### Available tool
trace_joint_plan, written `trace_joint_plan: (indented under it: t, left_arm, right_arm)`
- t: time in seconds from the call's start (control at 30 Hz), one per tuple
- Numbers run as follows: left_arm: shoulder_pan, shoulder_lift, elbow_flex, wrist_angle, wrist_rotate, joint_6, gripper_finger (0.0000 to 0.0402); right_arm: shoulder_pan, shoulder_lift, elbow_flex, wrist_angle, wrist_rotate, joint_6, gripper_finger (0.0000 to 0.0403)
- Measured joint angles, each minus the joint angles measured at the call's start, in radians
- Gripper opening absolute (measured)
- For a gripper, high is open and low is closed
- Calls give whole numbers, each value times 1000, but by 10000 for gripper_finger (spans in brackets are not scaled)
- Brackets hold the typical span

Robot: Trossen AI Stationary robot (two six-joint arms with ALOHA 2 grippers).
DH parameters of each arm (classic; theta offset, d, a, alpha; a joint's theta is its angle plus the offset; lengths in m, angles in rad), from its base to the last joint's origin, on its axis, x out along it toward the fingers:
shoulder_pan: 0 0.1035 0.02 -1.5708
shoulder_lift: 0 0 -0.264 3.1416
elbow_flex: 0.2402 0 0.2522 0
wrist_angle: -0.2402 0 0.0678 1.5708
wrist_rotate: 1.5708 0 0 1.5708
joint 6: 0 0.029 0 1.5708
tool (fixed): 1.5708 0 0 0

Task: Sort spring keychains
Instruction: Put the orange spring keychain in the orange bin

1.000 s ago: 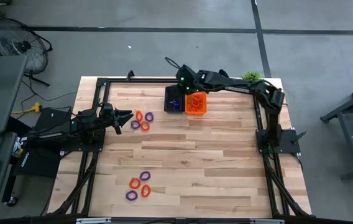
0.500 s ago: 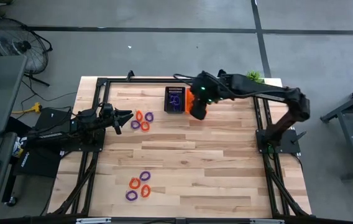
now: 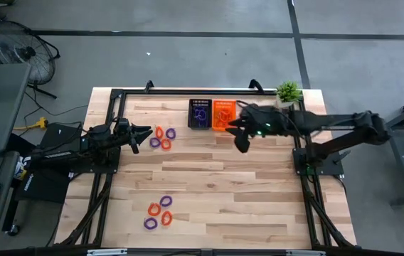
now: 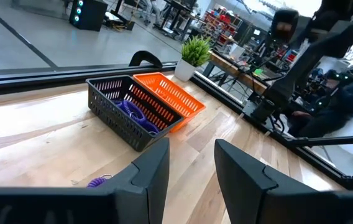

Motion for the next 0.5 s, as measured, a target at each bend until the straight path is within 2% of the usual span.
trace_joint_plan:
  t: [0.27,0.4,0.5]
  left_arm:
    - [0,0,0,0,0,0,126]
    - [0,0,0,0,0,0,126]
    - [0,0,0,0,0,0,126]
  right_arm:
    - [5,-321,-442,345,13,210,133]
    - [5,-490,-595,372,79,363,133]
    - [3,-615,-690,373,79,380,134]
